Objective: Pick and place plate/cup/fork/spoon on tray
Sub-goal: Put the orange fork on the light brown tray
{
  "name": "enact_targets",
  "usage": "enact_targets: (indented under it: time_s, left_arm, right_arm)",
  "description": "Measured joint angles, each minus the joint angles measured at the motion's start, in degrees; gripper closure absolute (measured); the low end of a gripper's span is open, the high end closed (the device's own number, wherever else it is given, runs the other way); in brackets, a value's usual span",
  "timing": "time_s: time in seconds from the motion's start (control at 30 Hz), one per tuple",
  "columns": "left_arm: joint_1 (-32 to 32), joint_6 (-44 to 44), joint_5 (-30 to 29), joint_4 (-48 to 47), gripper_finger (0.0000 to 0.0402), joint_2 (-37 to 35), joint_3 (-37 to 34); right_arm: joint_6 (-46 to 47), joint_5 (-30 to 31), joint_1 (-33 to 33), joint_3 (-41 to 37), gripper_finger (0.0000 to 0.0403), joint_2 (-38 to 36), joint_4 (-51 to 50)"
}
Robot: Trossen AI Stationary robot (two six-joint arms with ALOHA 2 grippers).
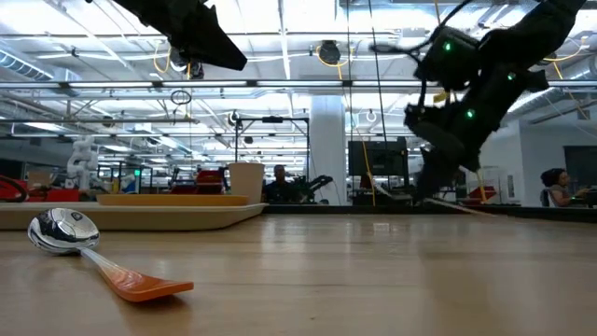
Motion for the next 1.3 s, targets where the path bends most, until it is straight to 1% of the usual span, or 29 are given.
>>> enact_targets:
  time_s: [0.1, 0.23, 0.37, 0.43, 0.5, 0.6, 0.67, 0.8, 0.87, 0.93, 1.0, 1.07, 1.2, 1.3]
  left_arm:
    - [-0.72, 0.28, 0.0, 0.02, 0.0272, 0.0, 0.0]
    - [-3.03, 1.09, 0.13, 0.41, 0.0272, 0.34, -0.02]
    - [-5.74, 1.63, 0.56, 2.97, 0.0272, 3.38, -0.11]
    - [-6.79, 2.55, 1.51, 7.45, 0.0271, 6.16, 0.04]
    - [-7.66, 3.94, 1.73, 10.29, 0.0261, 9.07, -0.09]
    - [-7.77, 5.02, 1.98, 16.34, 0.0227, 13.35, -0.04]
    - [-7.4, 4.88, 3.03, 19.87, 0.019, 15.76, -0.04]
    - [-6.79, 4.77, 3.26, 26.47, 0.0108, 20.04, -0.06]
    - [-6.76, 6.07, 4.5, 30.74, 0.0077, 22.31, 0.02]
    - [-6.8, 7.66, 5.84, 36.13, 0.0058, 24.94, -0.04]
    - [-6.81, 8.12, 6.35, 41.68, 0.0052, 27.36, -0.02]
    - [-6.75, 8.13, 6.44, 48.76, 0.0055, 29.49, -0.03]
    - [-6.39, 8.29, 7.34, 59.3, 0.0079, 32.88, 0.0]
    - [-6.11, 7.15, 9.74, 64.38, 0.0101, 34.76, 0.29]
  right_arm:
    - [-3.21, -0.29, 0.0, 0.44, 0.04, -2.07, 5.98]
    - [-7.55, -3.82, 0.0, 0.44, 0.0401, -4.4, 14.9]
    - [-10.02, -4.23, 1.12, 0.46, 0.0401, -5.67, 23.72]
    - [-11.99, -4.28, 1.94, 0.46, 0.0401, -5.65, 28.22]
    - [-14.26, -4.79, 3.08, 0.46, 0.0401, -5.65, 32.49]
    - [-17.61, -7.36, 4.49, 0.48, 0.0401, -5.65, 37.52]
    - [-19.23, -8.6, 5.41, 0.48, 0.0401, -5.65, 40.31]
    - [-20.62, -8.85, 7.18, 0.48, 0.0401, -5.65, 45.61]
    - [-20.87, -8.83, 7.8, 0.48, 0.0401, -5.65, 47.53]
    - [-21.77, -8.83, 8.38, 0.48, 0.0401, -5.64, 49.17]
    - [-22.34, -8.64, 9.03, 0.48, 0.0401, -5.63, 50.6]
    - [-22.55, -8.55, 9.53, 0.48, 0.0401, -5.41, 52.04]
    - [-24.75, -8.46, 10.86, 0.48, 0.0401, -4.09, 55.03]
    - [-25.81, -8.52, 11.53, 0.48, 0.0401, -2.53, 57.72]
